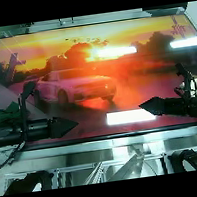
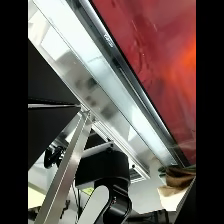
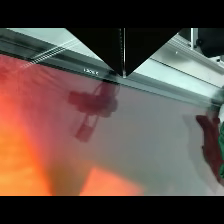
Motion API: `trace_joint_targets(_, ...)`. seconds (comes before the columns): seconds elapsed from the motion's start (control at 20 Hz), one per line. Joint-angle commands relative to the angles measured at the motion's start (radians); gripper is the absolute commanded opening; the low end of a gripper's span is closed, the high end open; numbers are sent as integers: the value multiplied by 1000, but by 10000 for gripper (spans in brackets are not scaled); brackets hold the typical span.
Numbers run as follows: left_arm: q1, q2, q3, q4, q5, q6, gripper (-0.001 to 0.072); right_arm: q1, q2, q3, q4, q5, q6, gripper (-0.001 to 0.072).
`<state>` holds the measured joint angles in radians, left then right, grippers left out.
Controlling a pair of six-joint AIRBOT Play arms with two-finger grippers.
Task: Fold the shirts.
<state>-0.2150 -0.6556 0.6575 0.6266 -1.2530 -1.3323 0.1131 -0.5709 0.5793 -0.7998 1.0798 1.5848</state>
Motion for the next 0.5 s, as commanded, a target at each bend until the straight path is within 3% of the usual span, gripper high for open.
trace_joint_targets(0.0, 0, -38, 1, 2, 2, 0, 20, 1, -1, 0, 1, 1, 0, 20)
trace_joint_targets(0.15, 62, -51, 87, 123, -43, -5, 1, 1, -1, 0, 1, 1, 0, 20)
trace_joint_targets(0.3, 288, -82, 324, 519, -167, -90, 15, 1, -1, 0, 0, 1, 0, 19)
trace_joint_targets(0.4, 481, -121, 436, 761, -166, -101, 334, 1, -1, 0, 0, 1, 0, 20)
trace_joint_targets(0.45, 584, -145, 462, 816, -153, -112, 334, 1, -1, 0, 0, 0, 0, 19)
